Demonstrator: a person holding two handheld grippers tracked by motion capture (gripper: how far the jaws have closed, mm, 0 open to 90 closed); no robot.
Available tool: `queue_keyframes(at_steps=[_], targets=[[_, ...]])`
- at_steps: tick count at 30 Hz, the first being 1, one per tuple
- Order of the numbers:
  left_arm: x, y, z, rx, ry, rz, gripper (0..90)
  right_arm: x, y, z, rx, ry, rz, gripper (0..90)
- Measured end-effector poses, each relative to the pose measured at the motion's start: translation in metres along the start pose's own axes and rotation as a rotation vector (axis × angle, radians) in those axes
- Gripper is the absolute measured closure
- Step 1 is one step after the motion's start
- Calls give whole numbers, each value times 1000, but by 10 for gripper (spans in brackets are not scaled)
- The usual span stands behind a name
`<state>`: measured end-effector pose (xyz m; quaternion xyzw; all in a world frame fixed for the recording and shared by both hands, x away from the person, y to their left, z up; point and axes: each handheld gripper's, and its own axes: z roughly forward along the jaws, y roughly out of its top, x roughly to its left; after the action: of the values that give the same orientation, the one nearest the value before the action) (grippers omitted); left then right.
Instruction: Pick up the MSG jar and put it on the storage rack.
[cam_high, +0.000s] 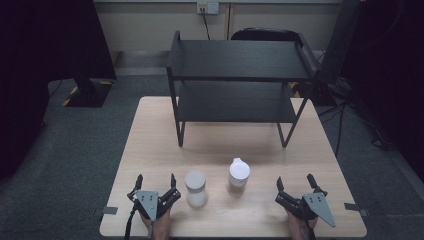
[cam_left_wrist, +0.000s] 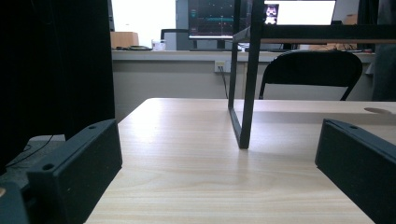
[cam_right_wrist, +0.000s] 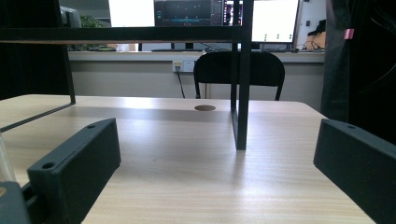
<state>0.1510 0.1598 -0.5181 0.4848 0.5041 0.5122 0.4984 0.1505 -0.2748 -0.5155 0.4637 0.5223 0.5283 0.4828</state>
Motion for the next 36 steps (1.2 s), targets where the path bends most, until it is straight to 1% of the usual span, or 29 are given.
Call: queue_keyframes(at_steps=[15,19,24,27,30,33,36], targets=[[1,0,0,0,-8,0,1,2,0,0,-2,-10,0,0],[4,0,0,0,-26,-1,1,1,0,0,-2,-9,0,0],[3,-1,-1,-6,-20,-1,1,2,0,0,-2,-10,0,0],[3,-1,-1,-8,-31,8,1,2,0,0,-2,-11,0,0],[6,1,-2,-10,-49,-11,3,2,0,0,-2,-11,0,0],[7,3,-5,-30,-59,8,1,2,0,0,-2,-11,0,0],[9,8,-8,-41,-79,-3,2,2,0,0,-2,-11,0,0]])
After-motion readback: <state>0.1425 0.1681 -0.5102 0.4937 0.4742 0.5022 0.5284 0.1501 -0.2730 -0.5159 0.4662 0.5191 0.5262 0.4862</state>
